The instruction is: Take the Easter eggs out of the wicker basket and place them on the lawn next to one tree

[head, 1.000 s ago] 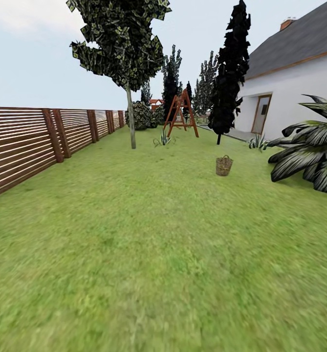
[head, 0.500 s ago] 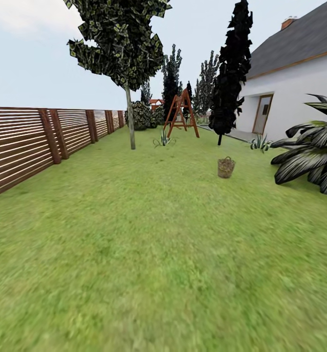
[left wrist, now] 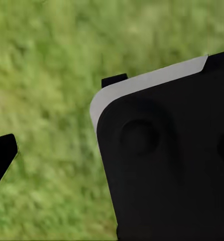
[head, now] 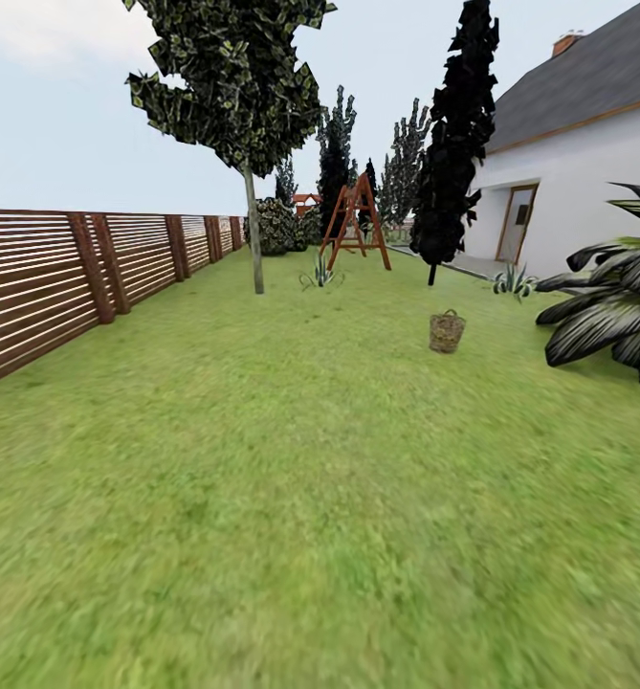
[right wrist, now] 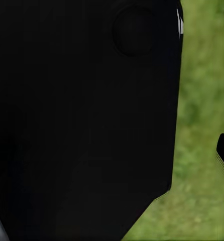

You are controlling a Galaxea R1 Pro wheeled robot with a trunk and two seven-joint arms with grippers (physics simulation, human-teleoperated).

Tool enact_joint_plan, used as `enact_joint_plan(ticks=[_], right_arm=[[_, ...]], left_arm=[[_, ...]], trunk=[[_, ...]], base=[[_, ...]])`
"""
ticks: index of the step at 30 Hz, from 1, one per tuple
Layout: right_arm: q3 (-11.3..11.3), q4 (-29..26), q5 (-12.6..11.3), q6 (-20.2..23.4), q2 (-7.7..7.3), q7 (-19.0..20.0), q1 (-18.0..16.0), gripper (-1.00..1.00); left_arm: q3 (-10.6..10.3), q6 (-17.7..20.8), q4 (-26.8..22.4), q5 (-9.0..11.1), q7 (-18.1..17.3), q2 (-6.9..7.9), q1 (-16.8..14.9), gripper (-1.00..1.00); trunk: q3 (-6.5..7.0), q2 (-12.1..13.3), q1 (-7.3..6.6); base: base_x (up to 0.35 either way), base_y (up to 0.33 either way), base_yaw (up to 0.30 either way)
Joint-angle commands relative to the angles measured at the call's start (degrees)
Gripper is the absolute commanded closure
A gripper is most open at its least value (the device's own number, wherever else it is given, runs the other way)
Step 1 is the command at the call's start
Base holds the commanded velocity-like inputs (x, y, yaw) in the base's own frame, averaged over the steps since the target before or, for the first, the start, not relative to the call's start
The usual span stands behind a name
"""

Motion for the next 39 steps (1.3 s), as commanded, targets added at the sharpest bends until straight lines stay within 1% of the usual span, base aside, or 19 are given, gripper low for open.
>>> enact_joint_plan(ticks=[1, 3, 5, 8, 11, 26, 30, 33, 35, 38, 39], right_arm=[[-0.3, 0.0, 0.0, 0.0, 0.01, 0.0, 0.0, -1.00], [-0.3, 0.0, 0.0, 0.0, 0.01, 0.0, 0.0, -1.00], [-0.3, 0.0, 0.0, 0.0, 0.01, 0.0, 0.0, -1.00], [-0.3, 0.0, 0.0, 0.0, 0.01, 0.0, 0.0, -1.00], [-0.3, 0.0, 0.0, 0.0, 0.01, 0.0, 0.0, -1.00], [-0.3, 0.0, 0.0, 0.0, 0.01, 0.0, 0.0, -1.00], [-0.3, 0.0, 0.0, 0.0, 0.01, 0.0, 0.0, -1.00], [-0.3, 0.0, 0.0, 0.0, 0.01, 0.0, 0.0, -1.00], [-0.3, 0.0, 0.0, 0.0, 0.01, 0.0, 0.0, -1.00], [-0.3, 0.0, 0.0, 0.0, 0.01, 0.0, 0.0, -1.00], [-0.3, 0.0, 0.0, 0.0, 0.01, 0.0, 0.0, -1.00]], left_arm=[[-0.3, -0.3, 0.0, 0.0, 0.0, 0.15, 0.0, -1.00], [-0.3, -1.1, 0.1, 0.0, 0.0, 0.78, 0.0, -1.00], [-0.3, -1.9, 0.1, 0.0, 0.0, 2.00, 0.0, -1.00], [-0.3, -2.2, 0.2, -0.1, 0.0, 2.74, 0.0, -1.00], [-0.3, -2.3, 0.2, -0.1, -0.1, 3.00, 0.0, -1.00], [-0.3, -2.3, 0.1, -0.1, -0.2, 2.92, 0.0, -1.00], [-0.5, -2.1, 0.1, -0.1, -0.1, 2.65, 0.0, -1.00], [-1.3, -1.9, 0.2, -0.1, 0.0, 2.47, 0.0, -1.00], [-2.5, -1.7, 0.1, -0.1, 0.1, 2.22, 0.0, -1.00], [-3.0, -1.6, 0.1, -0.1, 0.1, 1.74, 0.0, -1.00], [-3.1, -1.6, 0.1, -0.1, 0.2, 1.30, 0.0, -1.00]], trunk=[[-0.04, 0.0, 0.03], [-0.04, 0.0, 0.03], [-0.04, 0.0, 0.03], [-0.04, 0.0, 0.03], [-0.04, 0.0, 0.03], [-0.04, 0.0, 0.03], [-0.04, 0.0, 0.03], [-0.04, 0.0, 0.03], [-0.04, 0.0, 0.03], [-0.04, 0.0, 0.03], [-0.04, 0.0, 0.03]], base=[[0.337, 0.000, 0.000], [0.337, 0.000, 0.000], [0.337, 0.000, 0.000], [0.337, 0.000, 0.000], [0.337, 0.000, 0.000], [0.337, 0.000, 0.000], [0.338, 0.000, 0.000], [0.337, 0.000, 0.000], [0.337, 0.000, 0.000], [0.338, 0.000, 0.000], [0.338, 0.000, 0.000]])
